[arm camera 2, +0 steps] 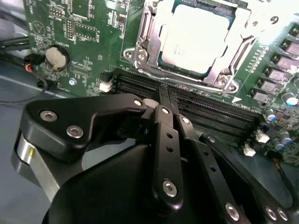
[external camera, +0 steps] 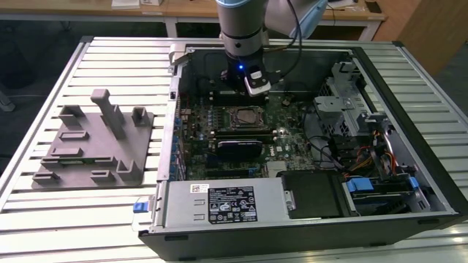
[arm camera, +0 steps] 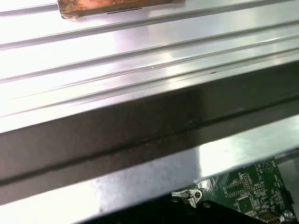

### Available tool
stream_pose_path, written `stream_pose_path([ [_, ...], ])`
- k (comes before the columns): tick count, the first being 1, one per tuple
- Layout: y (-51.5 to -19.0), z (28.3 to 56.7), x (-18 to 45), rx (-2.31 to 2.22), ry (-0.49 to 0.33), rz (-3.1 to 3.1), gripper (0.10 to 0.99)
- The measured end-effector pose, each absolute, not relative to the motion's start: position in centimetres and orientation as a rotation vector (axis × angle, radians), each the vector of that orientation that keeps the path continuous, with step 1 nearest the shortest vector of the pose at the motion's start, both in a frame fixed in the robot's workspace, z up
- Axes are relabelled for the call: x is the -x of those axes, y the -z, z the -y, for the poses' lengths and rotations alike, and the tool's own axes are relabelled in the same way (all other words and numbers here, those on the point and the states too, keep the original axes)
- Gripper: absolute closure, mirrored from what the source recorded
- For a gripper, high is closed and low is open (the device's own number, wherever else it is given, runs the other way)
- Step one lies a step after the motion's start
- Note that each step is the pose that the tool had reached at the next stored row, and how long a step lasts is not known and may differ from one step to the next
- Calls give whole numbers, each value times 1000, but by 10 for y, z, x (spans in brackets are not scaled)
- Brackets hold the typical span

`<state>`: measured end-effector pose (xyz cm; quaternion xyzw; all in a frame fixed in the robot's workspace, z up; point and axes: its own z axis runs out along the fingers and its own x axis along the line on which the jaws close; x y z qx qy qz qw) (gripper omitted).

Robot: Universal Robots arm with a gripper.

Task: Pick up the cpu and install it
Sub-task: 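Install the first cpu locking lever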

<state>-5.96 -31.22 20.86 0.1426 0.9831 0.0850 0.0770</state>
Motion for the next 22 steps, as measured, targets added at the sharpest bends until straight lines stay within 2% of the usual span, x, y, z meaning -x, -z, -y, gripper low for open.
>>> stream_pose_path([
  [22,-210,323,60,-427,-232,-2953,980],
])
